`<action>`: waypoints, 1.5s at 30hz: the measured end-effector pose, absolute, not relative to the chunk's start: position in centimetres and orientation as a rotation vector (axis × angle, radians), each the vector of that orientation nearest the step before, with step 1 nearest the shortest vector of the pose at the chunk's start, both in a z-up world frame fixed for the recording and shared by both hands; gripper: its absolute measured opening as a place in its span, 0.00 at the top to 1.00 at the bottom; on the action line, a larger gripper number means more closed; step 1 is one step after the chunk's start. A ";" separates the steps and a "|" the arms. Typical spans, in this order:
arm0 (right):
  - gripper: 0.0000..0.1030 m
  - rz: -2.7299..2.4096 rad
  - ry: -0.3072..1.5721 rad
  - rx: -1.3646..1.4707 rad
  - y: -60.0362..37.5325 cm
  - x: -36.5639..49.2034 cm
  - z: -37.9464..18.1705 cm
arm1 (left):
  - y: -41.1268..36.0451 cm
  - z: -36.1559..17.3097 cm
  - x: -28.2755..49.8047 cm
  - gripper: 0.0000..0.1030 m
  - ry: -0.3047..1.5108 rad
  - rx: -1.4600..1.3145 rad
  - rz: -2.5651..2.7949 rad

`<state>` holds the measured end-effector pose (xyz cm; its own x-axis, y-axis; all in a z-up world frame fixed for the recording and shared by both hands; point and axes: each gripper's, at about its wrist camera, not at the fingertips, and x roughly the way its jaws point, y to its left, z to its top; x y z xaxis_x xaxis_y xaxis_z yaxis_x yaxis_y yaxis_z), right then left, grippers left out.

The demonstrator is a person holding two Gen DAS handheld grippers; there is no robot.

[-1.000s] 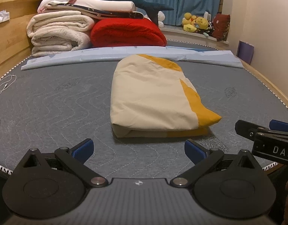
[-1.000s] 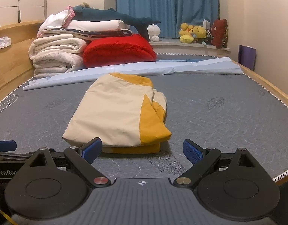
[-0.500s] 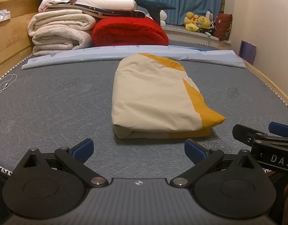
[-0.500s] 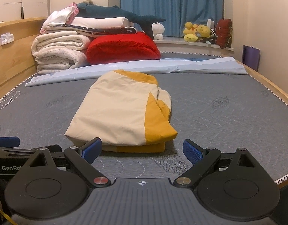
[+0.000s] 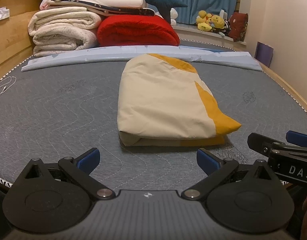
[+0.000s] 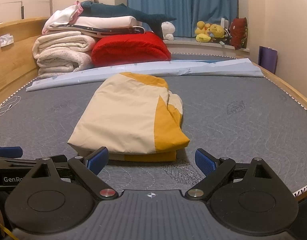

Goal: Fold large clothes

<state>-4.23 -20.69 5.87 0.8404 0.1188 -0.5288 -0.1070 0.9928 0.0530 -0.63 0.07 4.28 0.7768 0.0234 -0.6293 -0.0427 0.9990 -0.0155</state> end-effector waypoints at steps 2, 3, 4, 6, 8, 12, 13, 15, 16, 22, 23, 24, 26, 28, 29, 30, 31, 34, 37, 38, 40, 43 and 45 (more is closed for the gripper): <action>0.09 0.120 0.561 0.022 -20.7 -4.2 5.9 | 0.1 4.2 -0.5 0.00 0.682 -0.030 0.036; 0.09 0.120 0.560 0.021 -20.7 -4.2 5.9 | 0.1 4.2 -0.5 0.00 0.681 -0.029 0.035; 0.09 0.120 0.560 0.021 -20.7 -4.2 5.9 | 0.1 4.2 -0.5 0.00 0.681 -0.029 0.035; 0.09 0.120 0.561 0.022 -20.8 -4.2 5.9 | 0.1 4.2 -0.5 0.00 0.681 -0.029 0.035; 0.09 0.120 0.561 0.022 -20.8 -4.3 5.9 | 0.1 4.2 -0.5 0.00 0.680 -0.028 0.034; 0.09 0.121 0.561 0.021 -20.8 -4.3 5.9 | 0.1 4.2 -0.4 0.00 0.680 -0.027 0.034; 0.09 0.121 0.560 0.021 -20.9 -4.3 5.9 | 0.1 4.2 -0.4 0.00 0.679 -0.027 0.034; 0.09 0.121 0.560 0.020 -20.8 -4.3 5.9 | 0.1 4.2 -0.4 0.00 0.680 -0.027 0.034; 0.09 0.121 0.561 0.020 -20.8 -4.3 5.9 | 0.1 4.2 -0.4 0.00 0.681 -0.028 0.034; 0.09 0.118 0.564 0.021 -20.8 -4.1 5.7 | 0.2 4.1 -0.3 0.00 0.680 -0.023 0.031; 0.09 0.117 0.564 0.021 -20.8 -4.2 5.8 | 0.2 4.1 -0.3 0.00 0.680 -0.023 0.031; 0.09 0.117 0.565 0.021 -20.8 -4.2 5.7 | 0.2 4.1 -0.3 0.00 0.681 -0.024 0.032; 0.09 0.116 0.567 0.023 -20.8 -4.1 5.6 | 0.1 4.1 -0.4 0.00 0.681 -0.024 0.032; 0.09 0.113 0.569 0.024 -20.7 -4.0 5.5 | 0.3 4.0 -0.2 0.00 0.682 -0.021 0.028; 0.09 0.112 0.570 0.024 -20.7 -4.0 5.4 | 0.3 4.0 -0.2 0.00 0.682 -0.021 0.029; 0.09 0.111 0.571 0.025 -20.6 -3.9 5.4 | 0.4 4.0 -0.2 0.00 0.683 -0.020 0.027; 0.09 0.110 0.571 0.025 -20.6 -3.9 5.3 | 0.5 3.9 -0.1 0.00 0.683 -0.019 0.026; 0.09 0.110 0.573 0.024 -20.6 -3.9 5.3 | 0.6 3.8 0.0 0.00 0.685 -0.016 0.023; 0.09 0.108 0.576 0.025 -20.6 -3.8 5.1 | 0.8 3.7 0.2 0.00 0.686 -0.015 0.021; 0.09 0.108 0.577 0.025 -20.6 -3.8 5.1 | 0.9 3.7 0.3 0.00 0.688 -0.014 0.019; 0.09 0.108 0.579 0.026 -20.6 -3.8 5.0 | 1.0 3.5 0.4 0.00 0.689 -0.013 0.018; 0.09 0.107 0.581 0.027 -20.6 -3.7 4.9 | 1.0 3.5 0.4 0.00 0.689 -0.014 0.018; 0.09 0.107 0.583 0.028 -20.7 -3.7 4.9 | 1.2 3.5 0.5 0.00 0.690 -0.014 0.016</action>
